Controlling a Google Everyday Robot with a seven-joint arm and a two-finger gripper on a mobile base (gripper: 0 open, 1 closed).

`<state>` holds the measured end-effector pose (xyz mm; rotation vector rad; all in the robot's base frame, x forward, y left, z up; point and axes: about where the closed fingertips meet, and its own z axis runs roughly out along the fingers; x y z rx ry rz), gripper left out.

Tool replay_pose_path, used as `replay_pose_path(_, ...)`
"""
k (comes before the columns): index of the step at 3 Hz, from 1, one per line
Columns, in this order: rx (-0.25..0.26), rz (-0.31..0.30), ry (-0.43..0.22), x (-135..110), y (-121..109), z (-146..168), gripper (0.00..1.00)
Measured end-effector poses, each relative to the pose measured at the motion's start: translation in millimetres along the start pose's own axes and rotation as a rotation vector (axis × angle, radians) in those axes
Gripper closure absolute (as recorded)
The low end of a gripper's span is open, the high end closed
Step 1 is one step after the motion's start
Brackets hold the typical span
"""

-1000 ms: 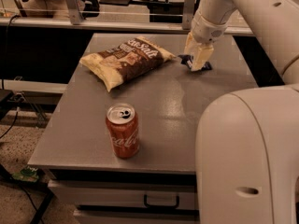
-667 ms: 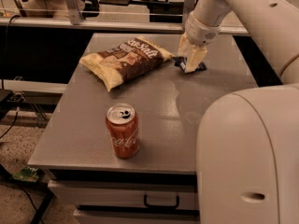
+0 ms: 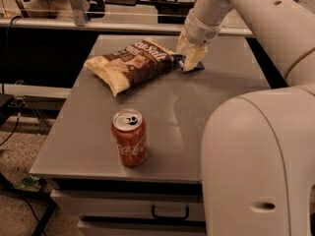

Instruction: Move rxbar blueberry near brown chip bag

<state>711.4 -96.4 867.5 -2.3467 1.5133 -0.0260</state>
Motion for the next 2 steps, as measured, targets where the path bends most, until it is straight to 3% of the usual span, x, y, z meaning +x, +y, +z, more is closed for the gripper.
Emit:
replay_pose_path(1, -0.003, 0.001, -0.001, 0.1, -0.1, 3.8, 0.0)
replay_pose_path(2, -0.003, 0.001, -0.001, 0.1, -0.1, 3.8, 0.0)
